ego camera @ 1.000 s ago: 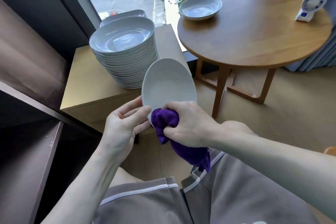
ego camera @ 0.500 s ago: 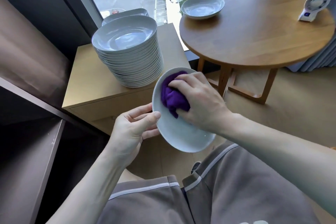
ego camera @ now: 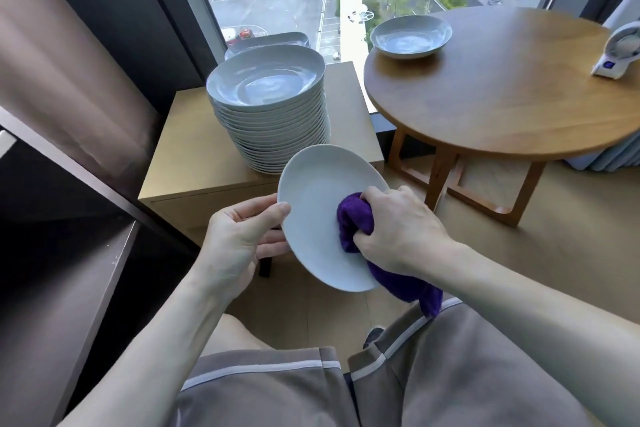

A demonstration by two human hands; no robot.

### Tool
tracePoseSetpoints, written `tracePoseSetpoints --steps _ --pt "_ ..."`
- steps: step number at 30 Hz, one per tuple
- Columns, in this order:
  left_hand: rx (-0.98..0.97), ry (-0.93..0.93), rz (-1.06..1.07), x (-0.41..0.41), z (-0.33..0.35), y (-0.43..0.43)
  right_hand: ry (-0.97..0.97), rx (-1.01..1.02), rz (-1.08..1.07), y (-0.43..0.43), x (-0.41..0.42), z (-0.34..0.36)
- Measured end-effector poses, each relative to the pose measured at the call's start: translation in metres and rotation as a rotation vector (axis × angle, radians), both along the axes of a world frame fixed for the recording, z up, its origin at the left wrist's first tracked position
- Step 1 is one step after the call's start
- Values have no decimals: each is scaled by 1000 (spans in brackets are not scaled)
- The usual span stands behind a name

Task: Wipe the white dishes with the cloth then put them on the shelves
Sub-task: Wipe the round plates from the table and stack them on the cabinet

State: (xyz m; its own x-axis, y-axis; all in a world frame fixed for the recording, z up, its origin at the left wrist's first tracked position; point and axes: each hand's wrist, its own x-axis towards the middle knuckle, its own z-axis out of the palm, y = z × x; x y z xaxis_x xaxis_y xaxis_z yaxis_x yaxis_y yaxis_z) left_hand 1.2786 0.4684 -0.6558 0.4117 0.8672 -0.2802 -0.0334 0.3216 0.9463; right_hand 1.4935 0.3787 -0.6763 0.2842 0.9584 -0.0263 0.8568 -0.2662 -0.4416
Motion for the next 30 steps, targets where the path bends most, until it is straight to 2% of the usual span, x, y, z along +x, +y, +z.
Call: tracePoseSetpoints --steps 4,9,13,15,17,21,26,30 --pt "-8 -6 32 3 -6 1 178 -50 27 -3 -9 8" --pt "-9 -20 26 10 -15 -2 442 -59 189 -7 -22 18" --pt "-27 -44 1 7 -18 0 723 61 250 -4 -14 24" --pt "-26 -49 -12 6 -16 -1 792 167 229 -2 -6 25" --pt "-18 -53 -12 4 -14 -1 783 281 186 0 3 25" --pt "4 -24 50 -3 -8 0 623 419 26 6 30 22" --pt "12 -34 132 -6 1 -6 319 449 -64 10 62 17" --pt "1 -99 184 -5 17 -5 297 489 -99 11 75 14"
